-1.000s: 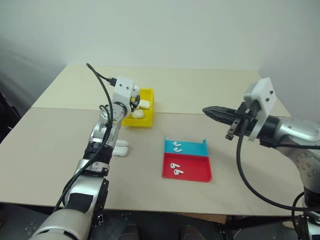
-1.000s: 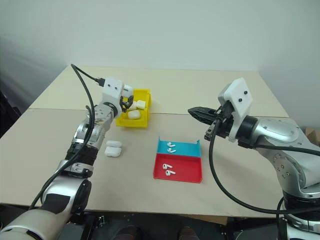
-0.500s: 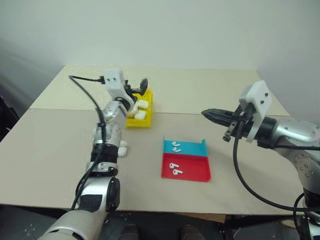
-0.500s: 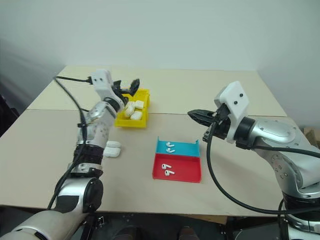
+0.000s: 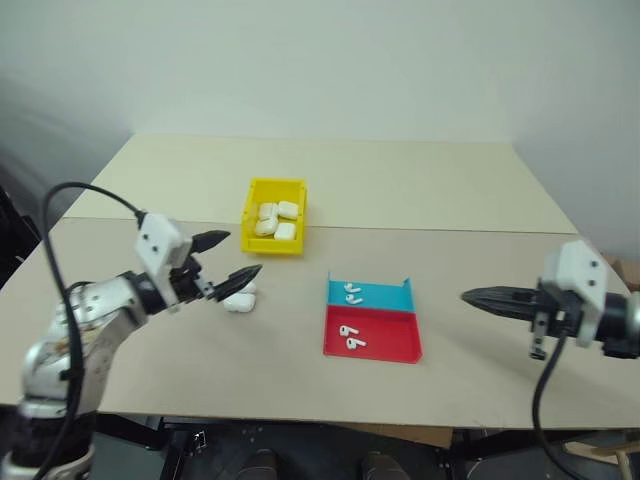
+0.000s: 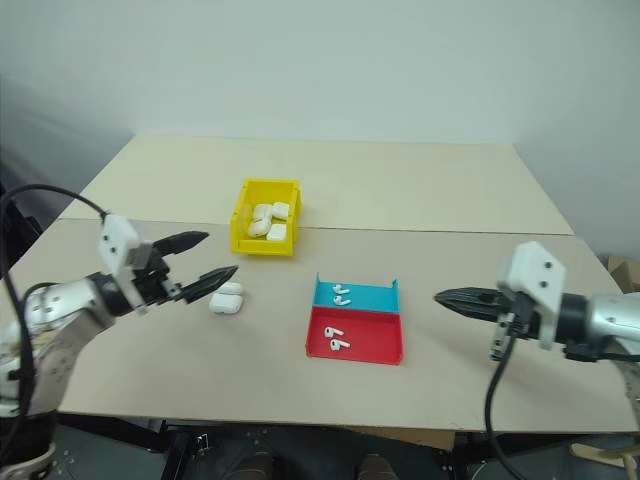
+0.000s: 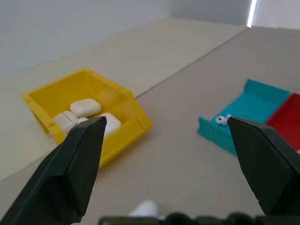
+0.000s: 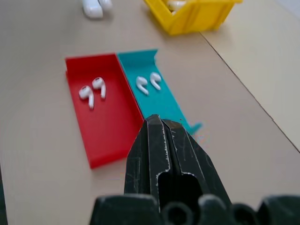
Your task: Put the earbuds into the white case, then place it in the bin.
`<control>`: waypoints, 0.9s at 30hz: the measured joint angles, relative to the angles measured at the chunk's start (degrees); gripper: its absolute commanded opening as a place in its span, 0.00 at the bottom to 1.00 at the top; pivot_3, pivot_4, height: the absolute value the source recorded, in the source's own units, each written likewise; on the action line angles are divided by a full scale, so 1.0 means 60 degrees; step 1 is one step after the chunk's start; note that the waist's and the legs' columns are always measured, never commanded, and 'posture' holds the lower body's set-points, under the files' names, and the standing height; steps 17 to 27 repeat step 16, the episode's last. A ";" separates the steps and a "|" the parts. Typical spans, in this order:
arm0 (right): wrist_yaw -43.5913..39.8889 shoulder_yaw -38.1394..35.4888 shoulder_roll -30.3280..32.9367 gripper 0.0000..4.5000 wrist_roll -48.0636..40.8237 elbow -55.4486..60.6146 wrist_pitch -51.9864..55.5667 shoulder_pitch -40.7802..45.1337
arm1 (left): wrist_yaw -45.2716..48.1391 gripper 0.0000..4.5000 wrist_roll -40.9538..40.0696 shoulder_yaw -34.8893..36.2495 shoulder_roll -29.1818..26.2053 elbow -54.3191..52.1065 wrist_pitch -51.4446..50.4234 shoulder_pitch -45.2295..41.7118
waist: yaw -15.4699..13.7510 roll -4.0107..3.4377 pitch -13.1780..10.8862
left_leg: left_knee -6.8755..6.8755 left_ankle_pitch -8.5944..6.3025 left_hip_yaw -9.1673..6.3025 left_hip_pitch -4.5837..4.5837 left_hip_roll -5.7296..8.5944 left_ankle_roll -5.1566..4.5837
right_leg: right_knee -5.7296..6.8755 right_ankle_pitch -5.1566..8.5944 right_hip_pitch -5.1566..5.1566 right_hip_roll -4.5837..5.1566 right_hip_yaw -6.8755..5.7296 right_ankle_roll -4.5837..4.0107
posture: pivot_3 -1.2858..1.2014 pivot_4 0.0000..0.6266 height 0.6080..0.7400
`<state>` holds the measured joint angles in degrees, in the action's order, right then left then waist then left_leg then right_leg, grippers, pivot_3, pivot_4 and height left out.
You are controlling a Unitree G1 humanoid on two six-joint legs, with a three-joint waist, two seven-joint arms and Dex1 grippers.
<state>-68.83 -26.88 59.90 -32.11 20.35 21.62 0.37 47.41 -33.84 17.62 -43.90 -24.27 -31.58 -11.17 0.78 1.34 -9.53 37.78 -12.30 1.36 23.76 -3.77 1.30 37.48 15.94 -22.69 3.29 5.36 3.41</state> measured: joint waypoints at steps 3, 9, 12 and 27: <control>-0.1190 -0.0695 0.0313 0.00 0.0064 -0.0617 -0.0810 -0.0489 | 0.0844 1.00 -0.0590 0.0868 -0.0710 -0.0380 -0.0029 0.0817 | 0.0013 0.0004 -0.0003 | -0.0007 -0.0003 0.0011 -0.0087 -0.0009 0.0001 | -0.0018 0.0014 0.0076 0.0000 0.0000 -0.0004 | 0.52 0.24 1.00; -0.2194 -0.1214 0.0504 0.00 0.0276 -0.1099 -0.1435 -0.0947 | 0.2032 1.00 -0.0690 0.1638 -0.1584 -0.0218 0.0206 0.1920 | 0.0052 0.0004 -0.0002 | -0.0012 -0.0002 0.0025 -0.0094 -0.0019 0.0001 | -0.0039 0.0015 0.0081 -0.0004 0.0008 -0.0006 | 0.52 0.24 1.00; -0.2147 -0.1214 0.0530 0.00 0.0320 -0.1138 -0.1454 -0.0911 | 0.2227 1.00 -0.0708 0.1669 -0.1708 -0.0121 0.0241 0.1932 | 0.0041 0.0004 -0.0002 | -0.0013 -0.0003 0.0025 -0.0089 -0.0020 0.0001 | -0.0042 0.0015 0.0078 -0.0004 0.0008 -0.0007 | 0.52 0.24 1.00; -0.2015 -0.1215 0.0573 0.00 0.0363 -0.1126 -0.1453 -0.0906 | 0.2355 1.00 -0.0787 0.1673 -0.1761 -0.0101 0.0230 0.1850 | 0.0031 0.0004 -0.0002 | -0.0017 -0.0005 0.0026 -0.0079 -0.0019 -0.0001 | -0.0054 0.0015 0.0076 -0.0003 0.0008 -0.0007 | 0.52 0.24 1.00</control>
